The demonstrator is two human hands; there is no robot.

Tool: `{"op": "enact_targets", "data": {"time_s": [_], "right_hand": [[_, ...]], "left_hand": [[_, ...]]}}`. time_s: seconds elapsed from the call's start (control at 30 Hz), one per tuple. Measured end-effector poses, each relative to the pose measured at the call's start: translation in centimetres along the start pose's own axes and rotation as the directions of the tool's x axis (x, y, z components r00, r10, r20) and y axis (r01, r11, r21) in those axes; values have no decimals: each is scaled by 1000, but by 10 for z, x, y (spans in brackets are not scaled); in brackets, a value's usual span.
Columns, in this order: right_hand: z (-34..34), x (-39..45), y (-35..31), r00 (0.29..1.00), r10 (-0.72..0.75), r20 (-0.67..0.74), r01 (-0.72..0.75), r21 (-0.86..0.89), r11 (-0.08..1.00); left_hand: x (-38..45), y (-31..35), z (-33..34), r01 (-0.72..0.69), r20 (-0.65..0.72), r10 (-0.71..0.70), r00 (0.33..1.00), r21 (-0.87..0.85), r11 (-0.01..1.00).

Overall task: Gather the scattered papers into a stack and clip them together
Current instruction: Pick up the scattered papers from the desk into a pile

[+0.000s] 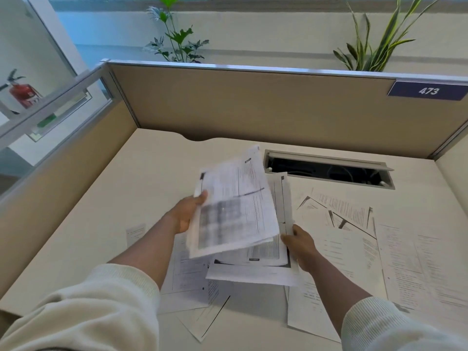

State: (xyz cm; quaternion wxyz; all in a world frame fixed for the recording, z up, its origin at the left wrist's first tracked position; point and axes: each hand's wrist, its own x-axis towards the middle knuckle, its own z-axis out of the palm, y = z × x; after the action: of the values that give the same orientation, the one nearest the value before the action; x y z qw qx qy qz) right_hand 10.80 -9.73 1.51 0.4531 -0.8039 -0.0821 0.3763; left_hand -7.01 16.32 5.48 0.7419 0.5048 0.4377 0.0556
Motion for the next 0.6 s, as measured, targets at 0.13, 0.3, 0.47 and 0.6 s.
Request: {"op": "enact_targets", "data": {"time_s": [0.13,0.3,0.47,0.6], "right_hand": [[3,2,-8,996,14,93,-25,111,993],[2,-5,-15,985,25,171,-60,205,977],[4,-7,-18,967,33,253,-79,173,982],[6,-7,-20,962,54,267,-115,220,969]], "left_hand": [[5,-25,1,-2,-39,9,999,170,985],[4,-41,14,-19,-2,21,1000,270,963],[0,-49,13,11,47,-19,999,157,988],[0,-54,14,21,79,-37,996,195,981]]}}
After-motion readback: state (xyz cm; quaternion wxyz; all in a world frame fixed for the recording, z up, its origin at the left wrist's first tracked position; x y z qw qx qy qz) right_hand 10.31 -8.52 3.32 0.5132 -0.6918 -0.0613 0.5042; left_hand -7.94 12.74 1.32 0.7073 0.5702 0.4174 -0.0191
